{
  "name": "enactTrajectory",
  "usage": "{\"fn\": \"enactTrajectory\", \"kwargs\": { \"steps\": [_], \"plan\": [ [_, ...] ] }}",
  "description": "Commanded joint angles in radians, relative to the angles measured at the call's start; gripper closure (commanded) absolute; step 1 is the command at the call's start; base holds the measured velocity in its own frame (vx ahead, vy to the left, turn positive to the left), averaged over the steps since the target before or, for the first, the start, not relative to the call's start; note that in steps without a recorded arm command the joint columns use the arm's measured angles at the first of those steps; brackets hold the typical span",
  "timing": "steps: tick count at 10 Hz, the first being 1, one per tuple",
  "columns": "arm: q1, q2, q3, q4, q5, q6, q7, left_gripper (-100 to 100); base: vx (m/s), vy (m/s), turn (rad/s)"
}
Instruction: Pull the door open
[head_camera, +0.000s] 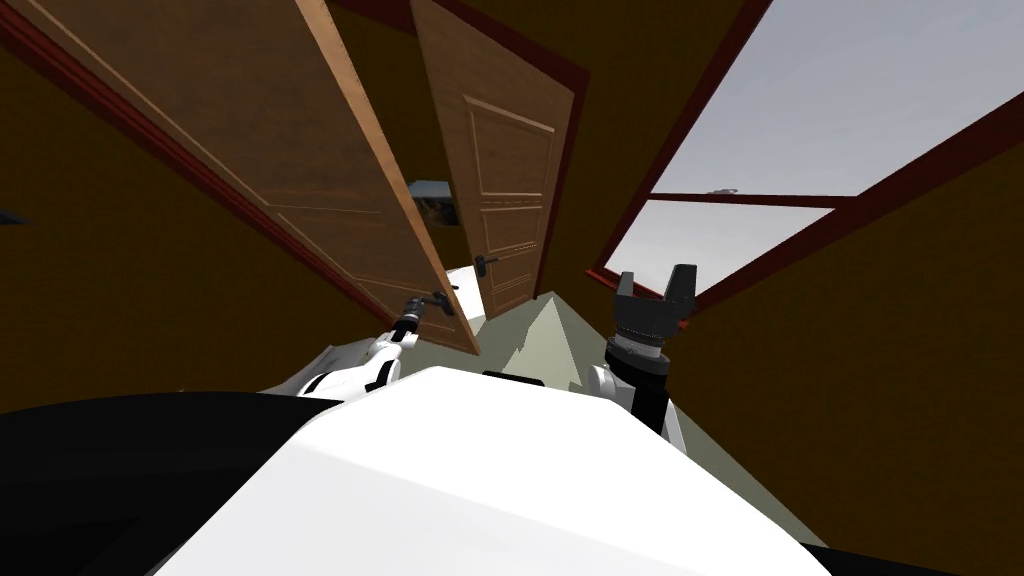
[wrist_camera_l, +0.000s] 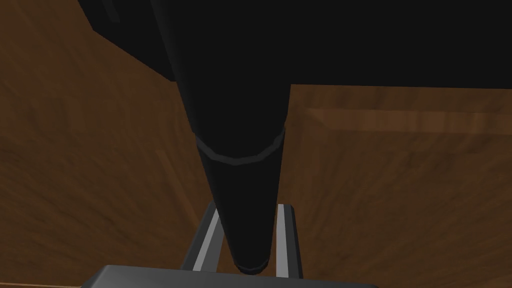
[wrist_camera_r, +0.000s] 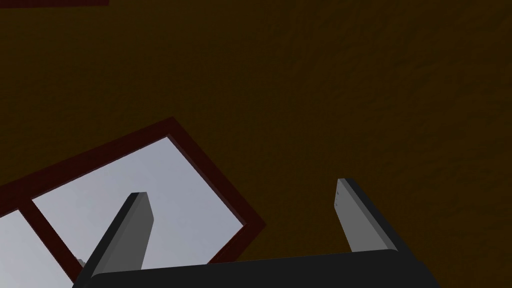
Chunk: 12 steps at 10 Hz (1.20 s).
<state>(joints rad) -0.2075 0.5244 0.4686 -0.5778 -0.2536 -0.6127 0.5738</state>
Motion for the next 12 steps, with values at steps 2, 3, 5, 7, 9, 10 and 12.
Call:
{"fn": "enactTrajectory", "kwargs": {
  "steps": [2,3,5,7,9,10,12],
  "plan": [
    [-0.015,0.018,0.008,0.035,0.002,-0.017,-0.005,100,-0.116,0.001,0.025],
    [-0.016,0.018,0.007,0.035,0.002,-0.017,-0.005,100,-0.254,0.033,0.013],
    [-0.017,0.017,0.006,0.035,0.001,-0.017,-0.005,100,-0.262,0.059,-0.008],
    [-0.018,0.016,0.005,0.035,0.000,-0.017,-0.005,100,-0.219,0.034,0.021],
    [-0.020,0.014,0.003,0.035,-0.002,-0.018,-0.004,100,-0.220,0.048,0.020],
    [-0.021,0.014,0.002,0.035,-0.003,-0.018,-0.004,100,-0.221,0.006,-0.004],
    [-0.023,0.011,0.000,0.035,-0.005,-0.018,-0.004,100,-0.214,0.039,-0.016]
  ]
}}
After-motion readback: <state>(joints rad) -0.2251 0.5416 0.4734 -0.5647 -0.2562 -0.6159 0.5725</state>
